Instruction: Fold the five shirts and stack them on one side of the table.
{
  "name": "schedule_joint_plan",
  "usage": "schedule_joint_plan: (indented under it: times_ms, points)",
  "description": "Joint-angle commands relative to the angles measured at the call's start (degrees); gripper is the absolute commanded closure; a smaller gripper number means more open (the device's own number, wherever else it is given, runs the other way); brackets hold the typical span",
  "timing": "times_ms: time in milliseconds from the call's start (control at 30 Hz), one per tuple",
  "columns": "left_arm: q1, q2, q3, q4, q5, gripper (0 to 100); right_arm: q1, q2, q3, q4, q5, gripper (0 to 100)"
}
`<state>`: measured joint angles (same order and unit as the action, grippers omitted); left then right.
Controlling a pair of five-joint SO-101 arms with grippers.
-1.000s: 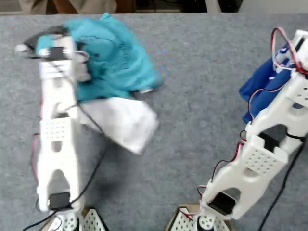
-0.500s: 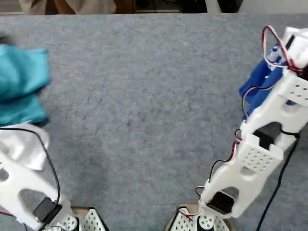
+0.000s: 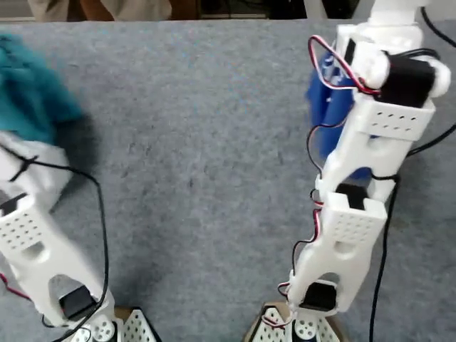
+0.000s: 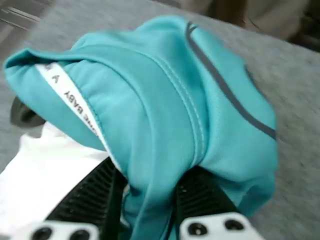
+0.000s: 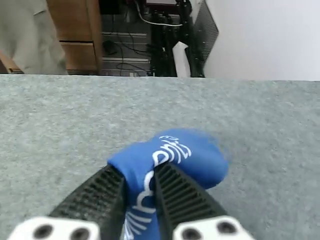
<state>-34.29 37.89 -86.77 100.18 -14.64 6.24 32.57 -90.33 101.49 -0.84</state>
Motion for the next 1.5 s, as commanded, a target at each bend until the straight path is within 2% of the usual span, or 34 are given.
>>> schedule_joint_plan:
  times_ms: [0,67,100,333,433,600,733,900,1000,1067,1133,1333,1400,1467]
  points:
    - [1.9,0.6,8.8,-5.0,6.5,80,-2.0,-0.3,-1.9,0.9,0.5,99.6]
    - [1.0,2.9,13.1,-7.6,11.2,68,-2.6,-0.3,-1.9,0.9,0.5,99.6]
    - [-0.1,3.6,13.5,-7.9,13.5,66,-2.8,-0.5,-1.9,0.9,0.5,99.6]
    - [-4.1,3.6,9.2,-6.2,13.7,66,-2.9,-0.6,-1.9,0.9,0.5,99.6]
    - [-2.8,2.4,1.3,1.1,13.0,66,-3.4,-0.7,-1.9,0.9,0.5,99.6]
    - [1.6,-6.5,0.9,0.9,13.2,70,-9.6,-2.0,-2.2,0.9,0.5,99.6]
    - [5.7,-19.6,13.8,0.9,13.1,71,-21.1,-5.3,-1.9,0.9,0.5,99.6]
    - [8.4,-34.5,39.2,0.6,13.1,71,-36.7,-8.6,-2.6,0.4,0.5,99.5]
    - [8.7,-41.0,52.3,0.5,13.3,71,-40.5,-11.1,-2.7,-2.7,0.3,99.3]
    - [8.9,-44.5,59.7,0.4,15.6,71,-39.9,-11.2,-1.7,-3.6,0.2,99.3]
    - [9.0,-47.4,66.6,-3.7,16.3,71,-36.1,-10.8,1.5,-1.9,0.2,99.3]
    - [9.3,-56.5,83.8,-10.5,13.3,71,-20.8,-5.9,19.2,0.9,1.9,99.5]
    - [11.0,-59.2,90.0,-13.3,13.0,71,-17.2,-4.5,28.1,0.9,7.8,99.4]
    - [12.1,-62.1,95.9,-16.1,13.0,71,-14.1,-4.0,36.4,0.8,16.9,99.1]
